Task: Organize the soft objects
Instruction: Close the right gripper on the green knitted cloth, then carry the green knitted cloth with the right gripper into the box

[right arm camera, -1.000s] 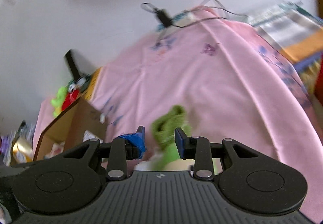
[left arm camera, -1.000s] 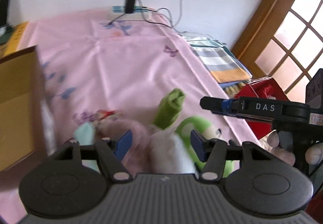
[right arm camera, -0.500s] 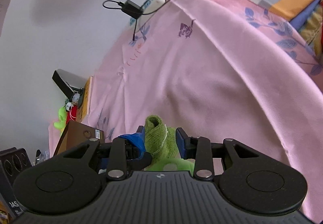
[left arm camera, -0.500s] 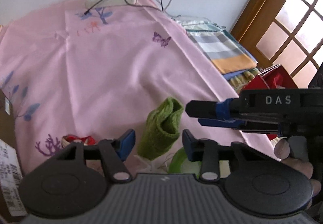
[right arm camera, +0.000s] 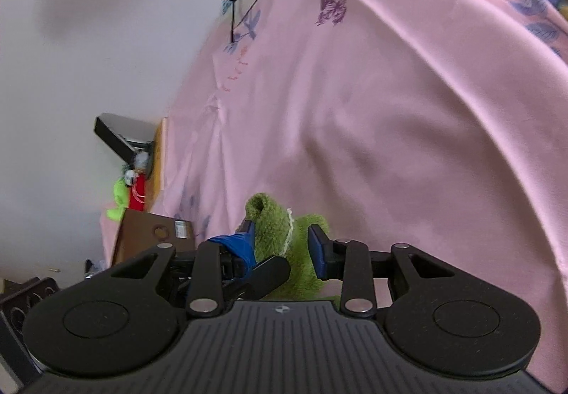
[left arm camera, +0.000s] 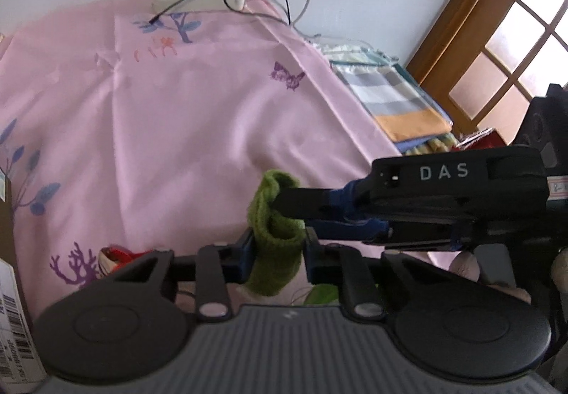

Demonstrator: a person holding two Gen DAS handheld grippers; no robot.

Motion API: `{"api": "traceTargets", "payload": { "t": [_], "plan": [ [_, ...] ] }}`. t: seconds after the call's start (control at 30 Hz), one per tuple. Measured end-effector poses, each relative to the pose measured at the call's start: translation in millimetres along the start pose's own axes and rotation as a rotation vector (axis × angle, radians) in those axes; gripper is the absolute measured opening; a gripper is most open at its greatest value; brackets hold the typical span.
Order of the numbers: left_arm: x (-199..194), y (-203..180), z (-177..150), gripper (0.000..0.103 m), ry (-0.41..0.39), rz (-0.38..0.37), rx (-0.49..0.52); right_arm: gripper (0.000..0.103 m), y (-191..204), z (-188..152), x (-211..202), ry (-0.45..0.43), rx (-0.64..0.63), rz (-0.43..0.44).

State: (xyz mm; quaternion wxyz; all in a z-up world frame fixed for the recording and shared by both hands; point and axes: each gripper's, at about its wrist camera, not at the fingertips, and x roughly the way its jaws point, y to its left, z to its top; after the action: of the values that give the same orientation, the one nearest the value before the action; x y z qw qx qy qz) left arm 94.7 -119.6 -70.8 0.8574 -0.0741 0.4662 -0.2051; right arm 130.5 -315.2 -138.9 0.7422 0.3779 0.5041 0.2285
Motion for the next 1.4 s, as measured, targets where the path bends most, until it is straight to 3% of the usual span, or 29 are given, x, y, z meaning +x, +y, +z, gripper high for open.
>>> {"api": "traceTargets", "payload": {
  "t": [0.17,0.43,0.6,0.73,0.9,1.03,1.4],
  "plan": [
    [-29.0,-2.7,8.1,0.015,-0.079,-0.019,-0.001,0.015,22.0,0.3,-14.1,-0.015,-0.033,0.063],
    [-108.8,10.5,8.5,0.015,-0.24,0.015,0.006,0.016,95.3,-12.9,-26.1,-0.038,-0.238,0.159],
    [-166.9,45.3,-1.2,0.015,-0.336,0.089,-0.022,0.016,157.4,-30.8,-7.1,-0.003,-0.364,0.237],
    [-202.2,86.7,-15.5,0.015,-0.361,0.151,-0.066,0.016,206.8,-51.9,27.7,0.056,-0.453,0.273],
    [-228.3,148.7,-38.0,0.015,-0.289,0.201,-0.106,0.016,253.6,-85.4,89.3,0.177,-0.529,0.258],
    [-233.6,193.6,-58.9,0.015,-0.158,0.22,-0.067,0.016,274.3,-111.9,135.1,0.295,-0.54,0.214],
    [-217.8,276.0,-101.4,0.015,0.118,0.115,0.027,0.015,287.5,-162.2,218.8,0.575,-0.49,0.033]
  ]
}}
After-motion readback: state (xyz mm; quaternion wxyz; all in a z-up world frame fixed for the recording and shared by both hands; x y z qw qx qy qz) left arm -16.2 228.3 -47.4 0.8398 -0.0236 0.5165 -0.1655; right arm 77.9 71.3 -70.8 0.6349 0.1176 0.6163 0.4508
